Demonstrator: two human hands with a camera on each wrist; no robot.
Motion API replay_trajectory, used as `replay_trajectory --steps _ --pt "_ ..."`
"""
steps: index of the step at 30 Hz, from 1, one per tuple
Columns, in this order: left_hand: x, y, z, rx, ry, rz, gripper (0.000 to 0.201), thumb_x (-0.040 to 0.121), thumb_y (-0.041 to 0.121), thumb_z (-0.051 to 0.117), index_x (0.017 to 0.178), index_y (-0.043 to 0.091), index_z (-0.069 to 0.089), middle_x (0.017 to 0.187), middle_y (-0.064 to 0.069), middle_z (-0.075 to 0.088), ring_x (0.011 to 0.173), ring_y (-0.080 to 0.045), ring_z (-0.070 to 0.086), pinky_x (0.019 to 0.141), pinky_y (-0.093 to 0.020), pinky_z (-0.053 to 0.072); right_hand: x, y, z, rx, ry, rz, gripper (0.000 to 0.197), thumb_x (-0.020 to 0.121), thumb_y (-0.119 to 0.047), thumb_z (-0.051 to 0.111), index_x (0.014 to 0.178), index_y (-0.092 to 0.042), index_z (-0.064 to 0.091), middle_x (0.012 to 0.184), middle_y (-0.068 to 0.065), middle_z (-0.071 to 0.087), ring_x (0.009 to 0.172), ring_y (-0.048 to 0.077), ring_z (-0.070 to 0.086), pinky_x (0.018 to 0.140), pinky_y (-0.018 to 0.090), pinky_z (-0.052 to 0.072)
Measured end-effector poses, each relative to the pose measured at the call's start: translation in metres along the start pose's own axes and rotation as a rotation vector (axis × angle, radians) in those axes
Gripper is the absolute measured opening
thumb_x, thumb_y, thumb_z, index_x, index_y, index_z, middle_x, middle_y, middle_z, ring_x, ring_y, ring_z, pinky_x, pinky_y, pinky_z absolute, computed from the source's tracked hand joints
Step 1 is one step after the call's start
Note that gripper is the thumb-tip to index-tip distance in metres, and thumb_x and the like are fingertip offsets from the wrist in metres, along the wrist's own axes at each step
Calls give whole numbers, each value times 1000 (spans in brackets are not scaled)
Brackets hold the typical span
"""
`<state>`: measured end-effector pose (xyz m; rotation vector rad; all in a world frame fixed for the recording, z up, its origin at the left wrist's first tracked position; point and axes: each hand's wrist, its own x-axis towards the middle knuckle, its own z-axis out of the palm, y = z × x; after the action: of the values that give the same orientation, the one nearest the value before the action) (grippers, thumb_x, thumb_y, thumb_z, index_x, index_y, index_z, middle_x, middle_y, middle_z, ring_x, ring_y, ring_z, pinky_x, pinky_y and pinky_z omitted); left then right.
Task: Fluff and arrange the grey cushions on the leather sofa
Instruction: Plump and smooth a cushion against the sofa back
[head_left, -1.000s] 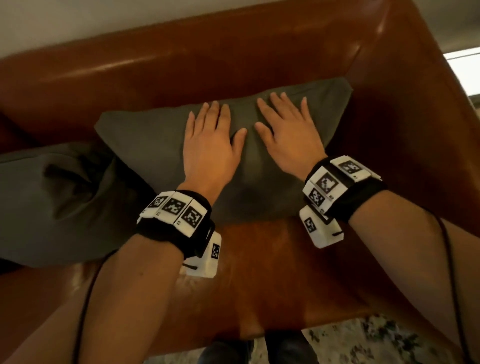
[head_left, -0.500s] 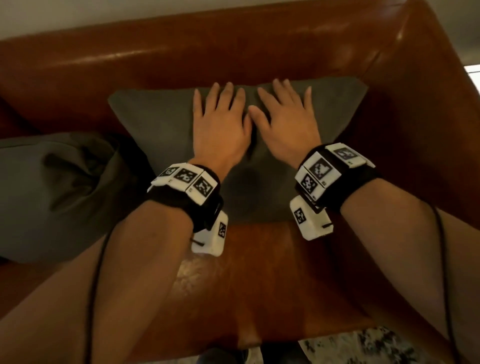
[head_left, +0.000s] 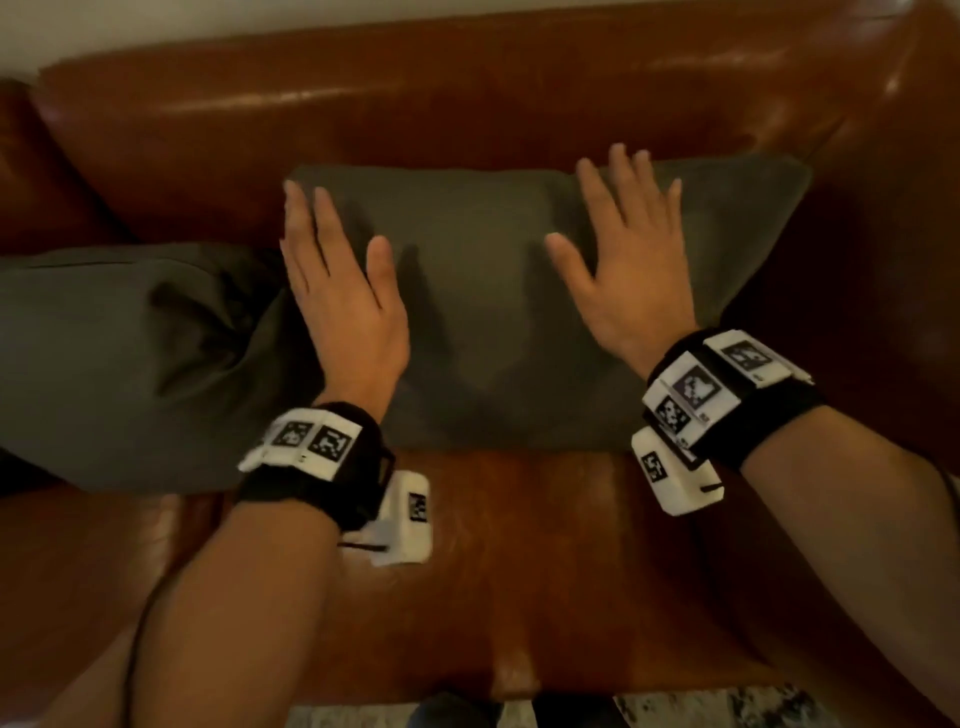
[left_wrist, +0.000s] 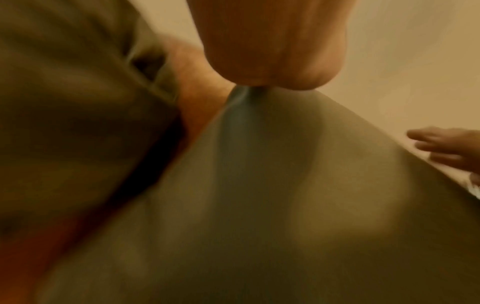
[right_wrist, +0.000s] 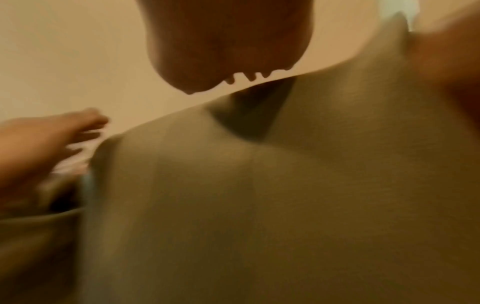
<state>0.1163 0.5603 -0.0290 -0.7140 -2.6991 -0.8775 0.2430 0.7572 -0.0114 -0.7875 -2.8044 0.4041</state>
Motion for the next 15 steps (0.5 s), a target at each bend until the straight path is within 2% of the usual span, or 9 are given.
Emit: replay_trajectory --steps 1,3,5,7,9,11,12,15 --pt "-9 5 7 -165 55 -107 60 104 38 25 152 3 20 161 -16 11 149 -25 12 121 -33 11 -2 -12 3 4 -14 -66 69 98 -59 29 155 -20 21 164 11 12 152 28 5 122 50 1" --pt "-15 15 23 -482 72 -363 58 104 37 24 154 8 14 163 -9 7 150 -17 9 120 -25 9 -2 -26 13 -23 -53 -108 70 98 -61 28 155 -22 20 164 10 13 152 27 6 121 50 0" --pt "-8 19 38 -659 100 -545 56 104 39 23 154 14 15 163 -3 11 149 -13 11 120 -26 11 0 -25 22 -44 -55 -91 70 98 -61 29 155 -22 20 163 11 15 152 27 8 121 50 0" --pt "-6 15 47 -716 176 -645 57 103 43 24 153 17 21 161 -2 19 147 -14 20 120 -30 17 2 -18 25 -44 -44 -81 70 98 -61 30 155 -21 21 162 12 17 151 28 9 121 48 1" --pt "-11 4 52 -756 185 -690 57 102 46 23 153 20 25 158 0 28 144 -13 27 117 -27 21 2 -16 26 -43 -48 -87 70 98 -61 29 155 -21 20 162 12 17 151 27 9 122 47 0" --pt "-20 -12 61 -775 119 -699 53 104 46 20 151 24 31 155 5 35 140 -10 32 112 -21 23 3 -16 27 -49 -48 -87 70 98 -61 28 155 -21 20 162 12 18 151 27 9 122 46 0" --pt "-26 -23 67 -791 94 -725 52 103 47 20 149 26 35 152 6 38 139 -10 35 112 -22 24 3 -16 28 -48 -46 -84 70 98 -61 28 155 -21 20 162 12 18 151 27 10 122 46 1" --pt "-56 -57 87 -857 -24 -935 56 102 53 21 146 27 42 149 4 44 138 -17 39 115 -34 29 4 -15 31 -48 -35 -75 69 98 -60 28 155 -22 21 162 11 20 151 27 11 122 46 1"
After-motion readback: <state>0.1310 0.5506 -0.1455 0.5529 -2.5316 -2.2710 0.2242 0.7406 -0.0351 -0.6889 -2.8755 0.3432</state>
